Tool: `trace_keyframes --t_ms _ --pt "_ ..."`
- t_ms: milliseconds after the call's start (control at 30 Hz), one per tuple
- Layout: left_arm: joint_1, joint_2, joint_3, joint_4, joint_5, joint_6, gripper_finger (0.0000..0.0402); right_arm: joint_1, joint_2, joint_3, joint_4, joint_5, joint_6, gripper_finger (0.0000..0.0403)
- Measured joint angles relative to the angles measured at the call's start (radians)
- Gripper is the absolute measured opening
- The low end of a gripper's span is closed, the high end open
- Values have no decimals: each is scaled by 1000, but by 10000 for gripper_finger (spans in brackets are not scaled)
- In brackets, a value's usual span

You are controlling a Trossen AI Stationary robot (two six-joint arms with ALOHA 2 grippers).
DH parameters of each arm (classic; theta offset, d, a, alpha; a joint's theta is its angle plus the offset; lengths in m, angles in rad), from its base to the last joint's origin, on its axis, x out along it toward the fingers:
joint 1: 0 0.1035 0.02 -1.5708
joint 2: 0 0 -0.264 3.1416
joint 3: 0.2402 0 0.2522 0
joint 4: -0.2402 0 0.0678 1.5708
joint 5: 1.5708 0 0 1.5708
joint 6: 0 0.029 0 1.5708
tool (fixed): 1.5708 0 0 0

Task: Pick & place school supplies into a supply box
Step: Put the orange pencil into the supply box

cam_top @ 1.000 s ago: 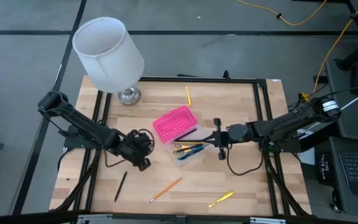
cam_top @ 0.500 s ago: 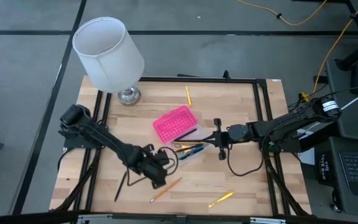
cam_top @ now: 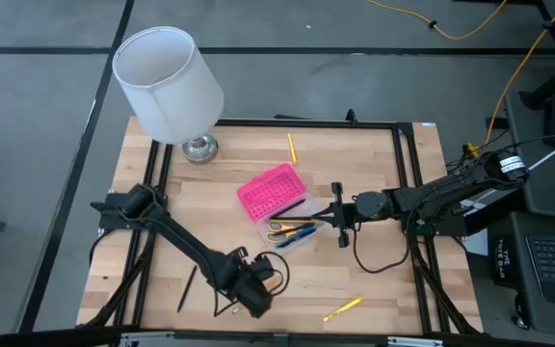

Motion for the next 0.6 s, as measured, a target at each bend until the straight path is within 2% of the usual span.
trace_keyframes --t_ms 200,367,600 --pt "-7 34 53 0 21 -98 3 0 0 0 7 0 1 14" --pt "0 35 53 -15 85 -141 3 0 0 0 11 -12 28 25" --pt "0 35 53 -12 108 -99 3 0 0 0 21 -42 29 8"
